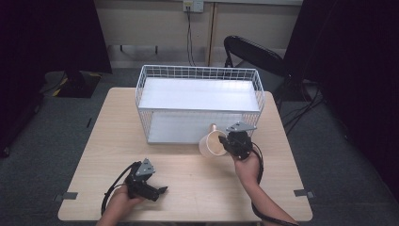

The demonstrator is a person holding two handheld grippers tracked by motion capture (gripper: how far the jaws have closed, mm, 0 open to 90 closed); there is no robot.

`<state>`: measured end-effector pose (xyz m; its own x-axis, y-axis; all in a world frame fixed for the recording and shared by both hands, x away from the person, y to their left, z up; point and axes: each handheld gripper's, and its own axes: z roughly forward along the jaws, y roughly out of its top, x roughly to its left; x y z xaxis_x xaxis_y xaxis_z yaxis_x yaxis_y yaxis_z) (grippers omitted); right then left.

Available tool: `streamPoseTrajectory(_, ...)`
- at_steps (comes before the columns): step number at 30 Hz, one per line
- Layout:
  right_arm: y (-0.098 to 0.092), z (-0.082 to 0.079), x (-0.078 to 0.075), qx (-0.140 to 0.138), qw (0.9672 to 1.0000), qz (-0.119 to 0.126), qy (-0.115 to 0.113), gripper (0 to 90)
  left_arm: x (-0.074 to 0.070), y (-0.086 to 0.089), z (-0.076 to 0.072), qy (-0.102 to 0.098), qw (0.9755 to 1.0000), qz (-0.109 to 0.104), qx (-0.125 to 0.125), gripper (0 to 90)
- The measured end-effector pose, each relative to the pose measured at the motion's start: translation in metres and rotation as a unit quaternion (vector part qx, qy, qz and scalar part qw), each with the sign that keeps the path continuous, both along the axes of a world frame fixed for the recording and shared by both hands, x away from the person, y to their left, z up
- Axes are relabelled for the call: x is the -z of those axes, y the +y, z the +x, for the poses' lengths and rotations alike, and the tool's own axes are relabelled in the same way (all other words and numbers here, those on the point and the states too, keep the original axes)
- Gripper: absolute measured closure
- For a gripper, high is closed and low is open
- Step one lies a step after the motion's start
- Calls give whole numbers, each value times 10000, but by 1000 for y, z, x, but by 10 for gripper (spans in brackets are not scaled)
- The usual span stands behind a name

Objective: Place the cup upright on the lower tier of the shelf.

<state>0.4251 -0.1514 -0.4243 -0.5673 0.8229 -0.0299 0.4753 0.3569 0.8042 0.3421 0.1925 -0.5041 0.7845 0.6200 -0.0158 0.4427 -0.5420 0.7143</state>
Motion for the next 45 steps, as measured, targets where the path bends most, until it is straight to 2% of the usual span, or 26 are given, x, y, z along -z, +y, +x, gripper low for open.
streamPoseTrajectory(9,-2,7,5,311,9992,30,-253,832,0,0,0,0,10000,0,0,1)
streamPoseTrajectory(18,2,11,8,427,9982,-48,-422,832,0,0,0,1,10000,1,0,1)
streamPoseTrajectory(21,4,11,11,506,9972,-74,-549,832,0,0,0,0,10000,1,1,1)
streamPoseTrajectory(31,6,16,15,644,9956,-107,-668,832,0,0,0,0,10000,0,-1,1)
streamPoseTrajectory(45,6,23,18,964,9911,-174,-899,831,0,0,0,0,10000,-1,0,1)
